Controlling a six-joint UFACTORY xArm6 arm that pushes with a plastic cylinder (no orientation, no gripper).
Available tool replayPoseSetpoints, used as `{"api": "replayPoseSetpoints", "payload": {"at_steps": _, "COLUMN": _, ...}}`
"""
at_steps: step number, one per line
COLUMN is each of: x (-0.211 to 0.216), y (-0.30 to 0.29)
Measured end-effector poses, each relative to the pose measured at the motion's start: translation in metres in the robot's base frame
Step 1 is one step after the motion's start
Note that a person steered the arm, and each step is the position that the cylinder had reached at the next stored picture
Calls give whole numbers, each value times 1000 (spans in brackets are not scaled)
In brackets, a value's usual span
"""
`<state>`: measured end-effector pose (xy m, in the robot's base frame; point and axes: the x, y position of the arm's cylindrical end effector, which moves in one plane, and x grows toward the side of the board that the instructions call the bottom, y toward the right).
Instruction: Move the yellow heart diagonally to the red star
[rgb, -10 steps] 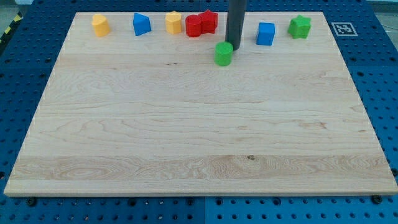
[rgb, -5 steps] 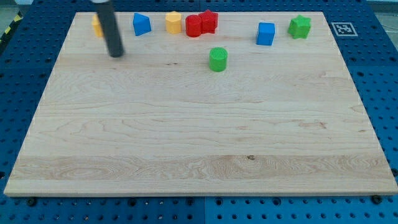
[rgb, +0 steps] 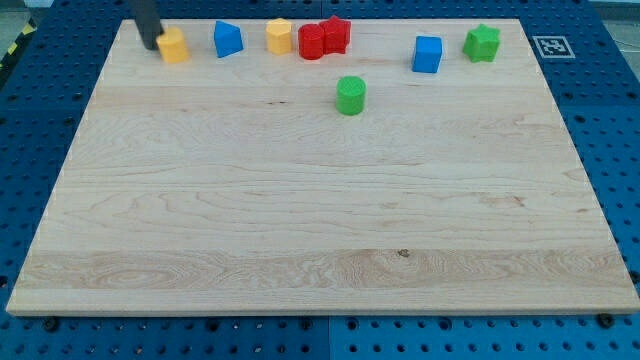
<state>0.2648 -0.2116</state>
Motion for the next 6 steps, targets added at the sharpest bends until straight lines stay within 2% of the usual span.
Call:
{"api": "replayPoseSetpoints", "payload": {"at_steps": 1, "x": 35, "y": 69}}
{"api": "replayPoseSetpoints", "payload": {"at_steps": 3, "x": 42, "y": 49}}
{"api": "replayPoseSetpoints", "payload": {"at_steps": 6, "x": 32, "y": 84}}
